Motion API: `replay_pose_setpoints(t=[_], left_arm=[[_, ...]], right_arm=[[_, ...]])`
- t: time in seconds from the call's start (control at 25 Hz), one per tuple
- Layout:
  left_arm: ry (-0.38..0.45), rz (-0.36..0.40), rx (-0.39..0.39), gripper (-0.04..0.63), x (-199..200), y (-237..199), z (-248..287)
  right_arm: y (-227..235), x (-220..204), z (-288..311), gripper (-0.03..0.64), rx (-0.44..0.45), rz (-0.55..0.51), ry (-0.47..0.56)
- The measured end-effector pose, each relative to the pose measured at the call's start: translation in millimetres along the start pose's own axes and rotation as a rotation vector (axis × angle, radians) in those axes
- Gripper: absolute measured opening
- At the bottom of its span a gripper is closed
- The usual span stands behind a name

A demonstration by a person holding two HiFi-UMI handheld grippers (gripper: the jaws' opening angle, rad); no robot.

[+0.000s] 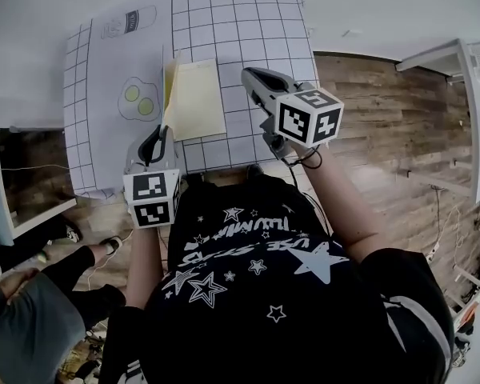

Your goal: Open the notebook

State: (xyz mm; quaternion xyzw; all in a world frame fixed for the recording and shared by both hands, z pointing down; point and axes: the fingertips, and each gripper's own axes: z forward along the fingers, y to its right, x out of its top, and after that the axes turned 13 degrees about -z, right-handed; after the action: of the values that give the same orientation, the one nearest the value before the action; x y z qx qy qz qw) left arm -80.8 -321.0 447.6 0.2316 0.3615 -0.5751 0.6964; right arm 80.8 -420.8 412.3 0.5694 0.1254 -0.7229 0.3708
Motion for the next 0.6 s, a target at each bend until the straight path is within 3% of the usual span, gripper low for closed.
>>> replay_pose_setpoints(t=[0.08, 0.16, 0.6], left_arm=[[0.026, -0.134, -0.047, 0.043, 0.4, -15.7, -6.1], [0.035, -0.192, -0.065, 0.043, -2.8, -33.7, -11.9], [0.011, -0.188, -0.136, 0.087, -45.6, -108.5, -12.7]], right_arm=[[-11.3, 4.7, 11.7, 0.017, -0.002, -0.008, -0.001], [-22.9, 9.4, 24.5, 0.017, -0.003, -0.016, -0.003], [-84.5, 13.6, 89.9, 0.017, 0.007, -0.063, -0.053]])
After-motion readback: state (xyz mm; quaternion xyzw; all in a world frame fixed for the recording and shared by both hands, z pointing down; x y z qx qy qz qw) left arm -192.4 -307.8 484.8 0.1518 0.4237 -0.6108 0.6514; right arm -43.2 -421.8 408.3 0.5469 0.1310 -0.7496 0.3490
